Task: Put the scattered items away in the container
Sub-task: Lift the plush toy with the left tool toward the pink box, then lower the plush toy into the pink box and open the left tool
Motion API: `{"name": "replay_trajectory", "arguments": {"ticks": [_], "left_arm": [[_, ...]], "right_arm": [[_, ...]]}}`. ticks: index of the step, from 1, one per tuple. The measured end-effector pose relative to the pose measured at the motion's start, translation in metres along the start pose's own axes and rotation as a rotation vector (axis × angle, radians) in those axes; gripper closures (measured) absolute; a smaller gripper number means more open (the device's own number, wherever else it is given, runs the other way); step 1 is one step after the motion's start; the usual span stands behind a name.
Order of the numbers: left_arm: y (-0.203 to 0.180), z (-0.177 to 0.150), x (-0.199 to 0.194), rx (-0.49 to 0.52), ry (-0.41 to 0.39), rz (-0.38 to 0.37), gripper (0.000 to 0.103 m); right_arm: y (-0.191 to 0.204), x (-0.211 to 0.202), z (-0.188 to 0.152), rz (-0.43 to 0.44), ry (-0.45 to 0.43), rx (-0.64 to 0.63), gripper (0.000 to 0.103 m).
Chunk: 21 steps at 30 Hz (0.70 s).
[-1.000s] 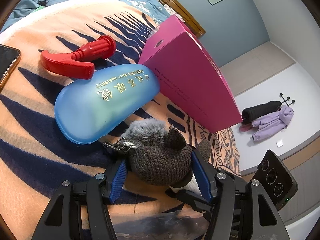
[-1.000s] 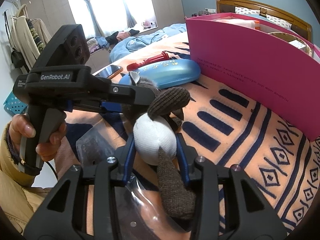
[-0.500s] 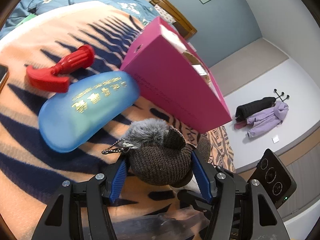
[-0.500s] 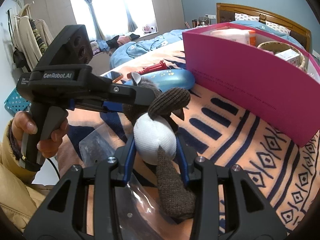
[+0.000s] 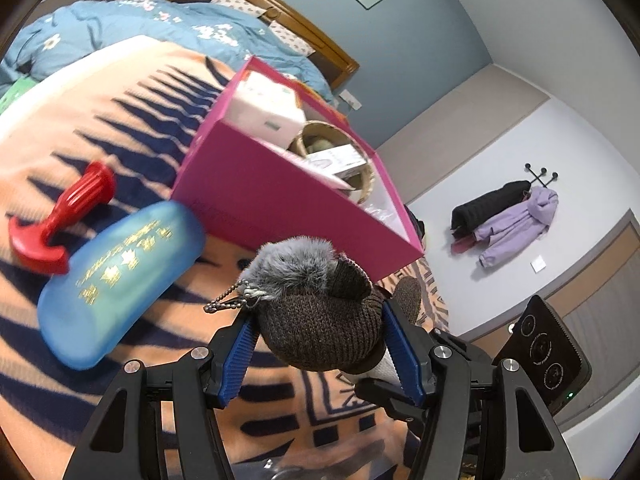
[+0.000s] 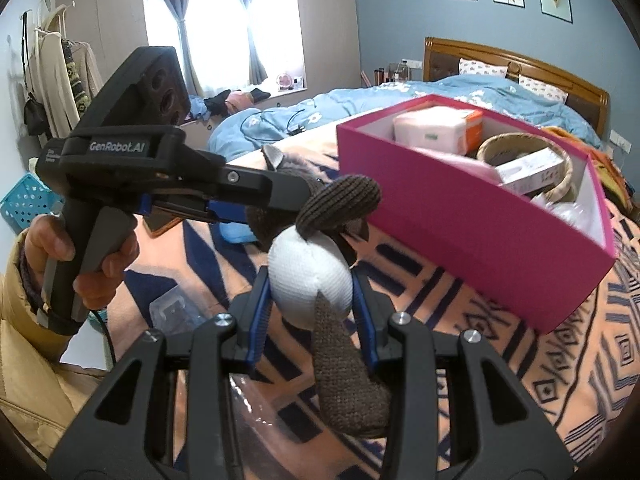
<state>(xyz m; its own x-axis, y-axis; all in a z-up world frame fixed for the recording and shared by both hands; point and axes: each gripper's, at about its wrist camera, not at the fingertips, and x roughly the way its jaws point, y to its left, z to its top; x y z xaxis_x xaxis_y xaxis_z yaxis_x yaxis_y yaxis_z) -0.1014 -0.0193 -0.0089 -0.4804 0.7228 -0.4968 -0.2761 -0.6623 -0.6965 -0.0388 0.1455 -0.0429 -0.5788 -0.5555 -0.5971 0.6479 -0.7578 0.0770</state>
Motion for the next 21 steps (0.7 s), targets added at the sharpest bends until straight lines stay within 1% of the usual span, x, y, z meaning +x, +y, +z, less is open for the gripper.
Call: {"name": "replay_trajectory", "arguments": {"ticks": [9,16,21], "left_arm": [[-0.034,0.026,0.006,0.075,-0.031,-0.015,0.040],[-0.048,0.046,0.009,0.105,-0.051,-0.032,0.040],[-0.059,0.060,0.012,0.126,-0.072,-0.025,0.040]], "right_arm": [[-0.017,-0.019,0.022,-0.039,-0.054,-0.036,0.063],[-0.029,-0.027,0.041,-0.058,-0.086,-0.057,0.063],[-0.039,-0.030,0.053,-0.064,-0.105,-0.066,0.063]]}}
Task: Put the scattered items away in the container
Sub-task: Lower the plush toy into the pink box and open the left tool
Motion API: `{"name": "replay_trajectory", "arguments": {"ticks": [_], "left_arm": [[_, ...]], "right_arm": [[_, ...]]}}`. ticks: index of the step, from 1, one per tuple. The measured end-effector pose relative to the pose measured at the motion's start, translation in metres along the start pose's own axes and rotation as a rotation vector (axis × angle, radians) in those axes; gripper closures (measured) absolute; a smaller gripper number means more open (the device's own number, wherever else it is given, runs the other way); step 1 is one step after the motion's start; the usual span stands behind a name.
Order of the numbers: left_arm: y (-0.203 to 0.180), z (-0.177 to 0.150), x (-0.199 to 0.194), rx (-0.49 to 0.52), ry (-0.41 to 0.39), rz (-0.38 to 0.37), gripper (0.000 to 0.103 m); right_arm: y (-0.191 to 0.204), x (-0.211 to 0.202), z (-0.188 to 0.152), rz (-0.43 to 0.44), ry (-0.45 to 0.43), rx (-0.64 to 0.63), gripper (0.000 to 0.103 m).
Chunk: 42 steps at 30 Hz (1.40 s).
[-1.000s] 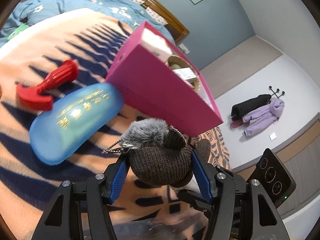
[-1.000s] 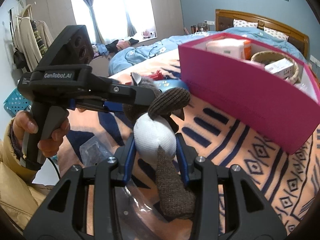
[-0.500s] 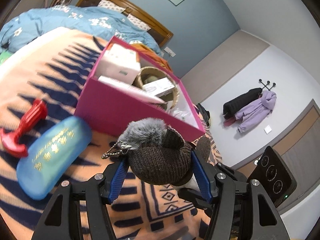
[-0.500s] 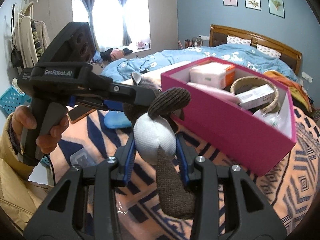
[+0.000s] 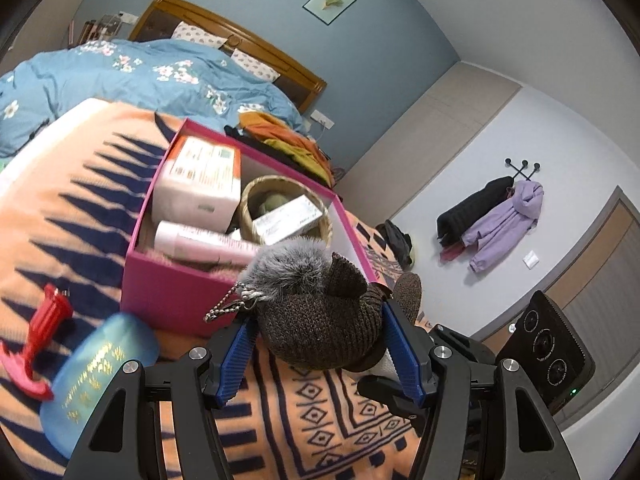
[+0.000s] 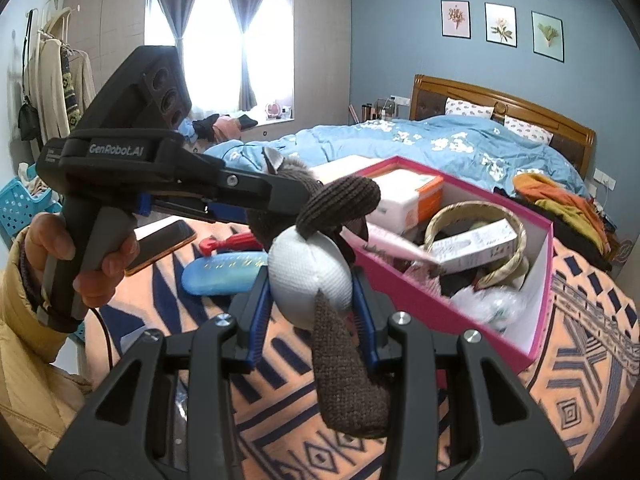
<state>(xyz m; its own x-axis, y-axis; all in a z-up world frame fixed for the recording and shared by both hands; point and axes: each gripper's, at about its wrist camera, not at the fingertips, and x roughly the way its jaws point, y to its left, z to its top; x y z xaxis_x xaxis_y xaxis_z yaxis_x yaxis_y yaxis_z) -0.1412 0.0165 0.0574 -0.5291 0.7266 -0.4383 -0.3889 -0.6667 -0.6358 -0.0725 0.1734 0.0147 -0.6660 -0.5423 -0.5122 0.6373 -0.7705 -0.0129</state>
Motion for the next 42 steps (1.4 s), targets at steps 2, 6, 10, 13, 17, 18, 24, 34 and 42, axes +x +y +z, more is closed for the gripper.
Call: {"name": "replay_trajectory", "arguments": {"ticks": [2,6,10,13,17,18,24,34,42], "left_arm": [[-0.002,0.005,0.001,0.007,-0.006,0.003,0.040],[-0.003,0.016,0.006,0.007,-0.020,0.003,0.040],[-0.004,0.024,0.009,0.010,-0.028,0.012,0.040],[-0.002,0.030,0.012,0.005,-0.032,0.015,0.040],[0.000,0.039,0.017,0.004,-0.037,0.036,0.040],[0.001,0.041,0.018,0.003,-0.035,0.039,0.041],[0.017,0.047,0.032,-0.030,-0.017,0.063,0.040],[0.040,0.049,0.039,-0.086,-0.010,0.091,0.040],[0.057,0.048,0.043,-0.123,-0.003,0.119,0.040]], "right_arm": [[-0.005,0.001,0.004,0.004,-0.005,0.001,0.063],[-0.012,0.003,0.014,-0.002,-0.007,-0.020,0.063],[-0.020,0.007,0.023,-0.014,-0.008,-0.036,0.063],[-0.027,0.009,0.029,-0.015,-0.011,-0.043,0.063],[-0.038,0.015,0.037,-0.014,-0.001,-0.044,0.063],[-0.040,0.017,0.038,-0.012,0.003,-0.048,0.063],[-0.050,0.034,0.042,0.015,0.032,-0.046,0.063],[-0.068,0.062,0.047,0.108,0.072,0.004,0.063],[-0.075,0.083,0.048,0.161,0.119,0.027,0.063]]}}
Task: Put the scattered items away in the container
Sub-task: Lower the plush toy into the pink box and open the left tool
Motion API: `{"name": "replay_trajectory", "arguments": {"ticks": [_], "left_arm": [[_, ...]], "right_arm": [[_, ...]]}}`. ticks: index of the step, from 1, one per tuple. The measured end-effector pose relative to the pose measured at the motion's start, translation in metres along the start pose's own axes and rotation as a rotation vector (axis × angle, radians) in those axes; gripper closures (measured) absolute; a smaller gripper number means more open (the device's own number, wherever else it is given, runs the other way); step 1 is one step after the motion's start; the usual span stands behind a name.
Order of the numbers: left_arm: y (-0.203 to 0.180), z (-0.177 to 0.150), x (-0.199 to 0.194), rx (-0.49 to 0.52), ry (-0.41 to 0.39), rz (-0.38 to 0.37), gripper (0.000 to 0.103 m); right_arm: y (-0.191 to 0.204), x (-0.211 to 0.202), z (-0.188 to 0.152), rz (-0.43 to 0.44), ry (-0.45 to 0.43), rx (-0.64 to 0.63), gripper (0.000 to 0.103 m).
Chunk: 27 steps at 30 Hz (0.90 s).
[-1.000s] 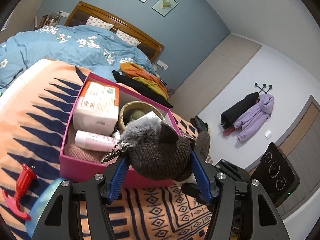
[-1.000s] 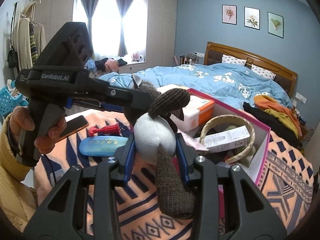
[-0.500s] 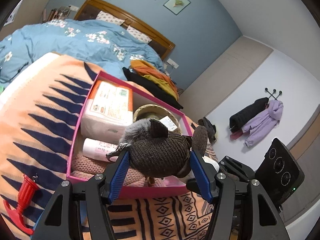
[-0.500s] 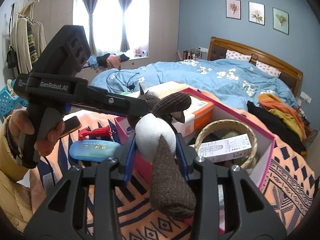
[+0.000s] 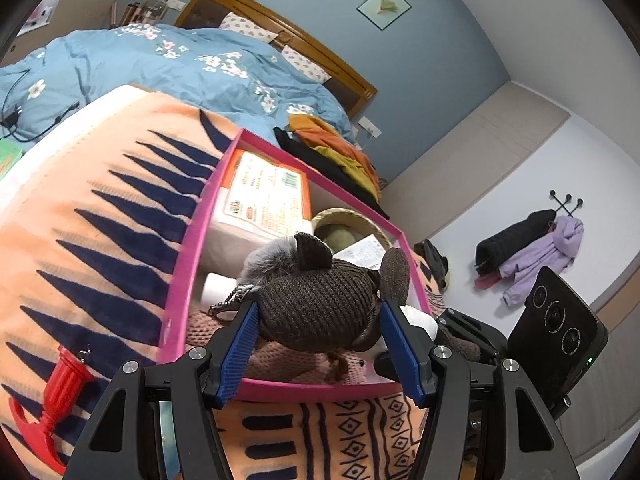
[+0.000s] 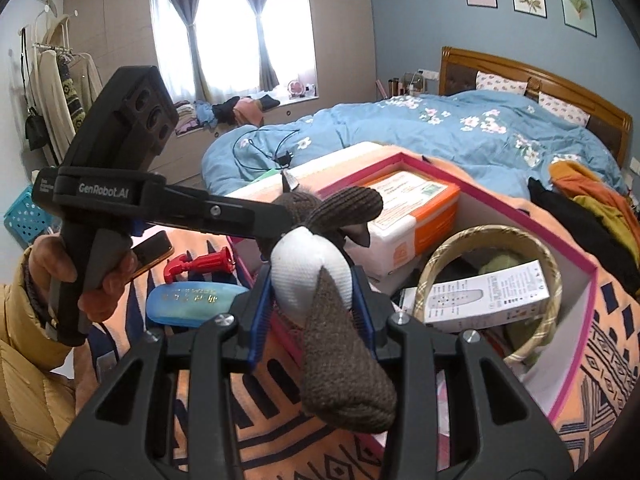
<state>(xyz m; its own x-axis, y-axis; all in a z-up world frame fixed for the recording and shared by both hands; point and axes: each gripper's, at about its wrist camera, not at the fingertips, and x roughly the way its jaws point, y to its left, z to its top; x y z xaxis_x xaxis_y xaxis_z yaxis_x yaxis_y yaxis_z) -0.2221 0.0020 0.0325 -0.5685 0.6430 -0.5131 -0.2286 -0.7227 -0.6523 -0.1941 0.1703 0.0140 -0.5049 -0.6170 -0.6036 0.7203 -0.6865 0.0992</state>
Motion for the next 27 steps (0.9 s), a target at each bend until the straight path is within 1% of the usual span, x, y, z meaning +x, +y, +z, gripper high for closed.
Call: {"name": "replay_trajectory", "arguments": {"ticks": [5,9,13,21,27], "left_arm": [[0.010,0.000,0.003,-0.023,0.002,0.015,0.040],[0.011,-0.001,0.002,-0.013,-0.007,0.029,0.041],[0.007,-0.002,0.003,0.018,-0.013,0.061,0.041],[-0.003,-0.010,0.007,0.092,-0.022,0.140,0.041],[-0.008,-0.013,0.005,0.133,-0.034,0.188,0.041]], "right_arm": [[-0.004,0.012,0.001,0.024,0.029,0.020,0.063],[-0.005,0.020,0.001,0.039,0.050,0.030,0.063],[-0.010,0.024,-0.001,0.059,0.069,0.053,0.063],[-0.013,0.031,-0.004,0.070,0.111,0.060,0.063],[-0.015,0.039,-0.004,0.058,0.137,0.055,0.062]]}}
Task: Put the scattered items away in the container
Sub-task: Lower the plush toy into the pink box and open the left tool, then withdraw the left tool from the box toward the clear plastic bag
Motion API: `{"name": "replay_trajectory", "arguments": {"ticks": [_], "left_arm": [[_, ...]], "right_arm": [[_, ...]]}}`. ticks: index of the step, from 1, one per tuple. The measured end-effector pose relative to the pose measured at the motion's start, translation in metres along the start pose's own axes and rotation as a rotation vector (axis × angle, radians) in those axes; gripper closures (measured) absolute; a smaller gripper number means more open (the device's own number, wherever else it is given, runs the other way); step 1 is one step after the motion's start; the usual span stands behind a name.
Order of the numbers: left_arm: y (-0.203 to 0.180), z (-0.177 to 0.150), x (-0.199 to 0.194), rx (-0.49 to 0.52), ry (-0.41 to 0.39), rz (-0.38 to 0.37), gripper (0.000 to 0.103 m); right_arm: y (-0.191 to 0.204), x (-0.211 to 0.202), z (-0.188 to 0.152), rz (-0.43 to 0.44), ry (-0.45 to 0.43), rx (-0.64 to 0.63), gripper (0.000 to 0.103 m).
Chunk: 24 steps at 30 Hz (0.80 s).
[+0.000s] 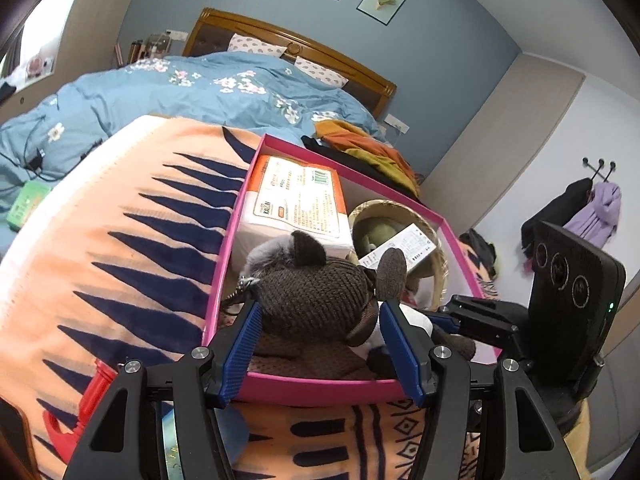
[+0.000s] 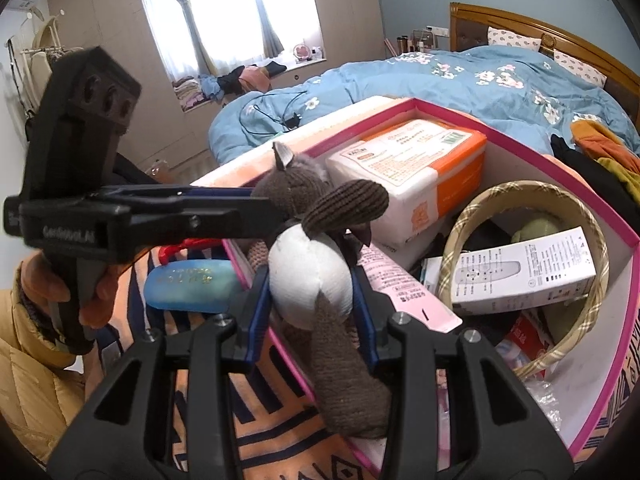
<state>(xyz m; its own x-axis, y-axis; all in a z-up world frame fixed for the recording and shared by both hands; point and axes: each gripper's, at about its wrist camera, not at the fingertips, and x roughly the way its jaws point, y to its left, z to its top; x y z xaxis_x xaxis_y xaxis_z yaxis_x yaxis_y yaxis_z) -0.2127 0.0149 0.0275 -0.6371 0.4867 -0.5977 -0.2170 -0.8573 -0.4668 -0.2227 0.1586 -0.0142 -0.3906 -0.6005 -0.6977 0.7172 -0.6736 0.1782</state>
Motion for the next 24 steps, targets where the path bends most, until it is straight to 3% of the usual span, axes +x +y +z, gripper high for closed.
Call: {"name": "replay_trajectory", "arguments": {"ticks": [14,19,22,23,24], "left_arm": [[-0.006,-0.003,-0.009,0.051,-0.041,0.059,0.040],[-0.009,-0.003,-0.009,0.064,-0.038,0.046,0.040],[-0.011,-0.004,-0.006,0.073,-0.031,0.048,0.040],[-0.011,-0.004,-0.005,0.075,-0.028,0.049,0.040],[-0.012,-0.004,-0.003,0.076,-0.025,0.049,0.040]], "right_arm": [[-0.004,-0.020,-0.017,-0.051,-0.043,0.020,0.056],[-0.006,-0.030,-0.020,-0.061,-0.072,0.026,0.036],[-0.005,-0.033,-0.021,-0.074,-0.071,0.017,0.039],[-0.003,-0.031,-0.021,-0.076,-0.065,0.008,0.043],[-0.001,-0.030,-0.021,-0.076,-0.059,-0.003,0.056]]}}
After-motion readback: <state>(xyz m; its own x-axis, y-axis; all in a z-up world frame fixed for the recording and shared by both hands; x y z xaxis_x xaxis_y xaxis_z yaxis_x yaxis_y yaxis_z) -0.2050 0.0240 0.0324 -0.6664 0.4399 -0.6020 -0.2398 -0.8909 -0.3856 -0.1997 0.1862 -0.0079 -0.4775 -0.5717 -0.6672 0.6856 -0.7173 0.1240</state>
